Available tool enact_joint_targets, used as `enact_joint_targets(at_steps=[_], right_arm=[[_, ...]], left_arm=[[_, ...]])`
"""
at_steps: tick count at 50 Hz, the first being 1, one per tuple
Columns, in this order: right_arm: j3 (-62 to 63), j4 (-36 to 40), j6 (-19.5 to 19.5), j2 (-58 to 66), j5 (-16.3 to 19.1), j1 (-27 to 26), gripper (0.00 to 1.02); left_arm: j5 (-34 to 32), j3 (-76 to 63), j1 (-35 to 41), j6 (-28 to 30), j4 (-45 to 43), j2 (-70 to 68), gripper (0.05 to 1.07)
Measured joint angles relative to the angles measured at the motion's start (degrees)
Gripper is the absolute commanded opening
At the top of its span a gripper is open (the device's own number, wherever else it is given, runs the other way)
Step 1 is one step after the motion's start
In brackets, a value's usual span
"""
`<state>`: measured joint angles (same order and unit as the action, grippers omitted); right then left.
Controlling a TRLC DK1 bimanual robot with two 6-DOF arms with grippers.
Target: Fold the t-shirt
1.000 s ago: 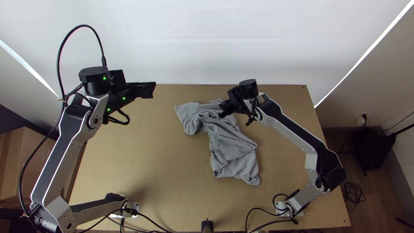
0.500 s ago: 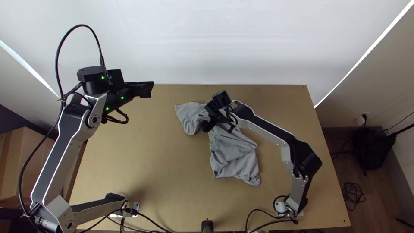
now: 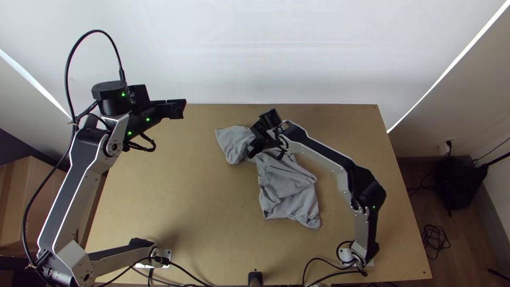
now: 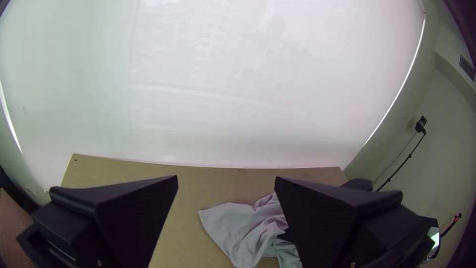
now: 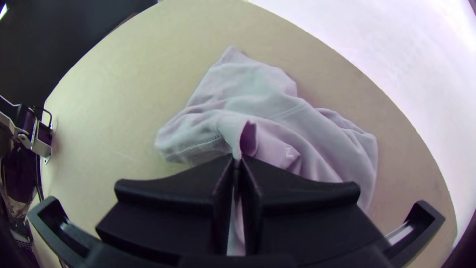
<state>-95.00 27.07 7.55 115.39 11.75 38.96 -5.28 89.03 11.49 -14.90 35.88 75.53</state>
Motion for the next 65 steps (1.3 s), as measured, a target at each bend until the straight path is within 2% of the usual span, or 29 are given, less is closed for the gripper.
enact_joint_targets(at_steps=[16,31,32,35,38,42,46,51,55,61,65], right_arm=[[7.06,-0.31,0.04,-12.61,0.02,-14.14,0.02],[19.32,-5.86,2.60,-12.13,0.24,-25.38,0.03],[20.06,-6.27,2.89,-11.85,0.24,-26.10,0.05],[21.44,-6.80,3.41,-11.39,0.24,-27.56,0.31],[22.16,-6.86,3.65,-11.34,0.24,-28.65,0.47],[21.88,-7.13,3.63,-11.34,0.24,-29.79,0.59],[19.98,-6.71,3.37,-11.17,0.31,-30.45,0.63],[11.17,-3.30,0.09,-8.37,2.99,-31.17,0.62],[-2.19,2.84,-5.07,-2.36,6.25,-31.56,0.62],[-22.12,13.73,-13.49,8.33,12.98,-31.93,0.63],[-32.41,20.96,-16.87,15.21,15.82,-31.91,0.63]], left_arm=[[0.00,0.00,0.02,0.00,-0.02,0.00,1.03],[0.00,0.00,0.02,0.00,-0.02,0.00,1.03],[0.00,0.00,0.02,0.00,-0.02,0.00,1.03],[0.00,0.00,0.02,0.00,-0.02,0.00,1.03],[0.00,0.00,0.02,0.00,0.00,0.00,1.03],[0.00,0.00,0.02,0.00,0.00,0.00,1.03],[0.00,0.00,0.00,0.00,-0.02,0.00,1.03],[0.00,0.00,0.00,0.02,0.00,0.00,1.03],[0.00,0.00,-0.04,0.20,0.00,0.00,1.03],[0.00,-0.28,-0.22,0.22,0.00,-0.07,1.03],[0.00,-0.55,-0.55,0.44,0.02,-0.17,1.03]])
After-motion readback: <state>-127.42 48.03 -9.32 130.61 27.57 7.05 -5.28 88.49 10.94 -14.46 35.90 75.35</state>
